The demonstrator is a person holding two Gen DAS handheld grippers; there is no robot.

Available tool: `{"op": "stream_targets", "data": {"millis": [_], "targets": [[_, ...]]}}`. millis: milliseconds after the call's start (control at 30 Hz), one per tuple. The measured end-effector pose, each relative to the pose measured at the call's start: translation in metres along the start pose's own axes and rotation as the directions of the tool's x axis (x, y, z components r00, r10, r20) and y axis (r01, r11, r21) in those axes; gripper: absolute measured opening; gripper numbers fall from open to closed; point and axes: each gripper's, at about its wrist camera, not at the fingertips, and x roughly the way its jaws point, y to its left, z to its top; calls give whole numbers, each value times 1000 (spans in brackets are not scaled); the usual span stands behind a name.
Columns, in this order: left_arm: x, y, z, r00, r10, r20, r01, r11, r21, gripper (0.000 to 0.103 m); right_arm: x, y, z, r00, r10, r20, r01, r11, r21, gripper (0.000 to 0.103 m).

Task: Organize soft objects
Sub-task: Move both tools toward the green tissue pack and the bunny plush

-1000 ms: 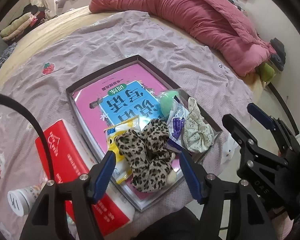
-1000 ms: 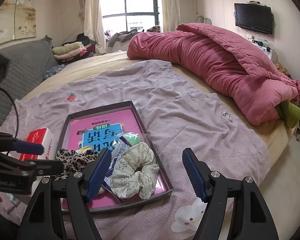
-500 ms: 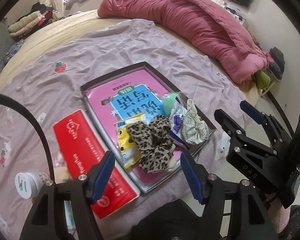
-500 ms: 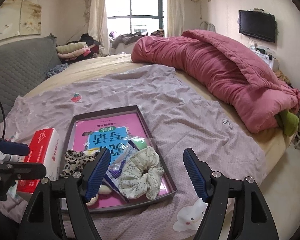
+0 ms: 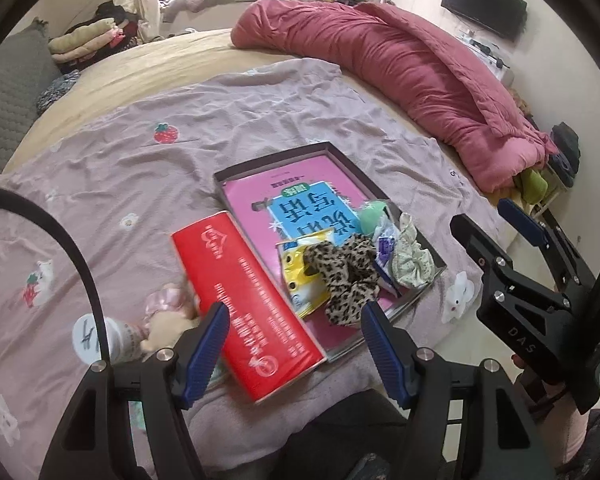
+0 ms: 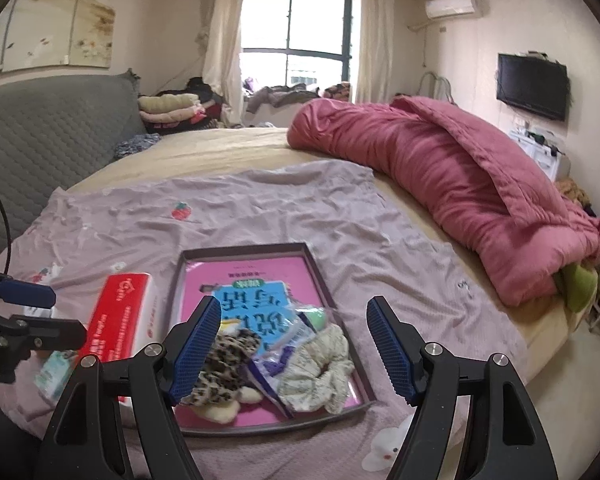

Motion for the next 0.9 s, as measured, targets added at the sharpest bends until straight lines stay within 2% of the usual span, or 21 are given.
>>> {"op": "stream_targets", "data": {"millis": [300, 500, 767, 900], "targets": [[-21, 33, -16, 1000, 9, 18, -8, 998, -57, 68, -16, 47, 17, 997, 73, 38, -69, 994, -82, 76], [-37, 71, -28, 999, 34, 40, -29, 992, -120, 68, -28, 82, 26, 989, 136, 58, -127, 982, -142, 77], [-40, 134, -60, 997, 77, 6, -73, 968, -239, 68, -36, 125, 29, 977, 209, 47, -195, 958, -209, 77], [-37, 153, -78, 997, 79, -21, -82, 959, -271, 68, -35, 142, 28, 971, 236, 31, -222, 948, -228, 77]]}}
